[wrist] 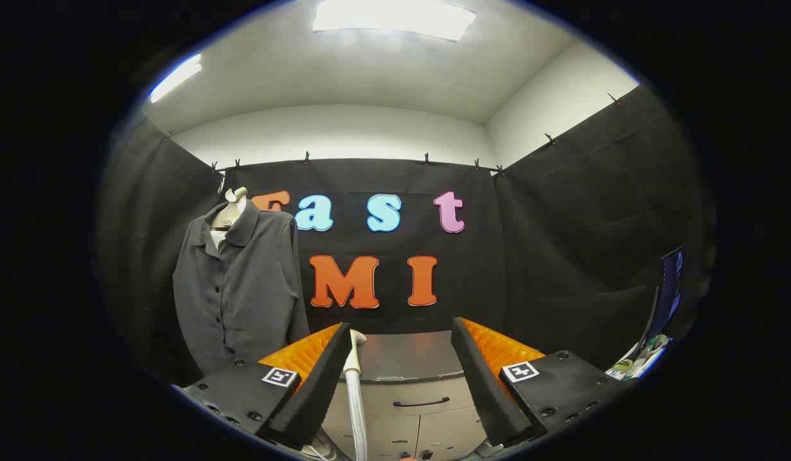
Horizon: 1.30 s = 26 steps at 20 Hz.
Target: Iron the clothes twice with a garment steamer, once on the left side and once on the right side.
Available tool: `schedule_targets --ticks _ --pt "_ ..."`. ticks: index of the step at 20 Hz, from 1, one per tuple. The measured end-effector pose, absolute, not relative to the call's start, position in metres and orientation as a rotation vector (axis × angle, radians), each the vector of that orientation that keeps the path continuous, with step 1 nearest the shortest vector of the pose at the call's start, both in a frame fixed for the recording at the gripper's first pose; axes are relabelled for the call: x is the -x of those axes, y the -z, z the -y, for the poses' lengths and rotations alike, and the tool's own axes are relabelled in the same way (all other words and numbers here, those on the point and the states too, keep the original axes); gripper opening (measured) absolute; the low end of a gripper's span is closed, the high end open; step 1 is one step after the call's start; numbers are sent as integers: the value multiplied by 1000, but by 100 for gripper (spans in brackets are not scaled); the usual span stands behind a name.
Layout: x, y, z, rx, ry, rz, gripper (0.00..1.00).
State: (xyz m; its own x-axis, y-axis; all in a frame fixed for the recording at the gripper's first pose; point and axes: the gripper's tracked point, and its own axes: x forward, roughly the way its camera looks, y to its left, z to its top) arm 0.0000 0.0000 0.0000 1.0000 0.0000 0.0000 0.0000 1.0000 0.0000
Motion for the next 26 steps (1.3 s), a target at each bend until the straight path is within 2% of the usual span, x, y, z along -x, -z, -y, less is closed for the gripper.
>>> schedule_targets --ticks 26 --pt "-15 11 -6 -44 -24 -4 100"
